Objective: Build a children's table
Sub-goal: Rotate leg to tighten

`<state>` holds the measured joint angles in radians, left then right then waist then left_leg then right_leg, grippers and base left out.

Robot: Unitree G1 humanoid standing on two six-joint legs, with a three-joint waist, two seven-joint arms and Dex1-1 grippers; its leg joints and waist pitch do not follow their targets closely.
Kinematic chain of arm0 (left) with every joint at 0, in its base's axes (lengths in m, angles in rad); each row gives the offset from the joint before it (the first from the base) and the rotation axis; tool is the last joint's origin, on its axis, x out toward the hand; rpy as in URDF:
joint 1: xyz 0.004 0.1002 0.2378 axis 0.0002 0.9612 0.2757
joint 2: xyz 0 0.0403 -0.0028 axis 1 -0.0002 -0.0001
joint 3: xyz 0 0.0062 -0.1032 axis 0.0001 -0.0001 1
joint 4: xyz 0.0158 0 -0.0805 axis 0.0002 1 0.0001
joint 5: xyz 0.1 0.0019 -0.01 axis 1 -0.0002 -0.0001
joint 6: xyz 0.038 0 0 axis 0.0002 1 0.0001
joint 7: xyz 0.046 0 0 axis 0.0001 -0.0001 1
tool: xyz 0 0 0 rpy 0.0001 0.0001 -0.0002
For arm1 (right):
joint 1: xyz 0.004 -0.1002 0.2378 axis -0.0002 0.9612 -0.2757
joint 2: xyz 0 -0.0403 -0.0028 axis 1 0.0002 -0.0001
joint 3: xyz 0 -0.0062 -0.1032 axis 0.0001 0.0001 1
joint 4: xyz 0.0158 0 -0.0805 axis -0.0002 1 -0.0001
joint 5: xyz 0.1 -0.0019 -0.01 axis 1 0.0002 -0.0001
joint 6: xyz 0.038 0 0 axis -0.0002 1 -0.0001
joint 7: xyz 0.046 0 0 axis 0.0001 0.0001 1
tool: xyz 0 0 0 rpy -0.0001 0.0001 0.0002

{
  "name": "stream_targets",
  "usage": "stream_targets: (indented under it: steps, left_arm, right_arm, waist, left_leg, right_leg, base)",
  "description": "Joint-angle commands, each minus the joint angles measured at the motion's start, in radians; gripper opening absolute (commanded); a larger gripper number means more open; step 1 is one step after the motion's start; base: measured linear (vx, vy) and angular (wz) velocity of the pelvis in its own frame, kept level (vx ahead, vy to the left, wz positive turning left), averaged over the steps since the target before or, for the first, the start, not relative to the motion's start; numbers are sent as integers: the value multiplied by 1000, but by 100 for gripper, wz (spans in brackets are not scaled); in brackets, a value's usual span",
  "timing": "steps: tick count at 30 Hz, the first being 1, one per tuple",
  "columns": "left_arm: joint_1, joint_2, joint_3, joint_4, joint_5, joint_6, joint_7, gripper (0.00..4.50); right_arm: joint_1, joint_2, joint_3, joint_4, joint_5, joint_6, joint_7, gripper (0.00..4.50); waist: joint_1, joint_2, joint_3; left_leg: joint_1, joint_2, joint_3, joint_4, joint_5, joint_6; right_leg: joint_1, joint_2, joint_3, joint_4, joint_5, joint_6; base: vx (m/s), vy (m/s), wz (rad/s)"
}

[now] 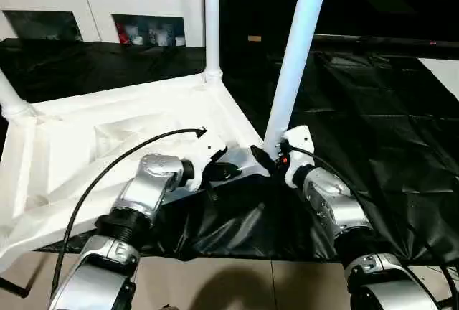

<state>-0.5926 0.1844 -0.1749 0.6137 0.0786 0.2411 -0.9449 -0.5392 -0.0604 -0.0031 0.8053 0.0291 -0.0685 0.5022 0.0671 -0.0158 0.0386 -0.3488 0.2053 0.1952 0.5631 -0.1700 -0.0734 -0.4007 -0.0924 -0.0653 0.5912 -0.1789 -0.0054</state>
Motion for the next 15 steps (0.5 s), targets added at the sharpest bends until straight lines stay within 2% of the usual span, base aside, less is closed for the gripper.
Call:
stream_targets:
  steps: [1,4,5,7,10,13,15]
  left_arm:
    - [-24,-86,-38,-19,-13,8,76,0]
    - [-17,-74,-43,-36,-19,7,52,0]
    - [-11,-59,-47,-44,-25,-6,17,0]
    - [-8,-51,-50,-47,-27,-13,0,0]
    - [-3,-23,-60,-56,-30,-32,-66,0]
    - [-3,-11,-63,-59,-34,-35,-93,0]
    - [-8,14,-68,-60,-42,-45,-148,0]
  right_arm:
    - [9,100,131,36,-49,0,71,313]
    - [6,92,124,30,-29,7,105,344]
    - [9,70,138,17,-35,1,141,357]
    - [10,58,145,12,-41,-4,153,372]
    - [11,13,159,6,-45,-21,230,372]
    - [13,-7,165,2,-45,-35,277,372]
    - [20,-48,176,-14,-39,-56,374,372]
  waist:
    - [1,-5,-39]
    - [1,-3,-40]
    - [1,1,-41]
    - [0,-1,-42]
    - [1,1,-43]
    - [3,-2,-47]
    - [4,-2,-49]
  left_leg:
    - [7,23,-24,-77,-415,6]
    - [4,25,-23,-78,-402,8]
    - [4,25,-21,-79,-400,7]
    - [2,25,-20,-78,-395,9]
    - [2,25,-17,-76,-377,17]
    - [-4,24,-16,-74,-335,27]
    - [-2,25,-12,-70,-298,38]
  right_leg:
    - [18,-57,36,-108,-551,-93]
    - [20,-55,38,-102,-496,-110]
    - [21,-53,38,-99,-460,-123]
    - [24,-51,38,-96,-436,-130]
    - [26,-52,41,-92,-391,-151]
    - [36,-51,40,-83,-334,-166]
    - [38,-49,40,-77,-269,-192]
  base:
    - [0,0,0]
    - [0,0,0]
    - [0,0,0]
    - [0,0,0]
    - [0,0,0]
    - [0,0,0]
    - [0,0,0]
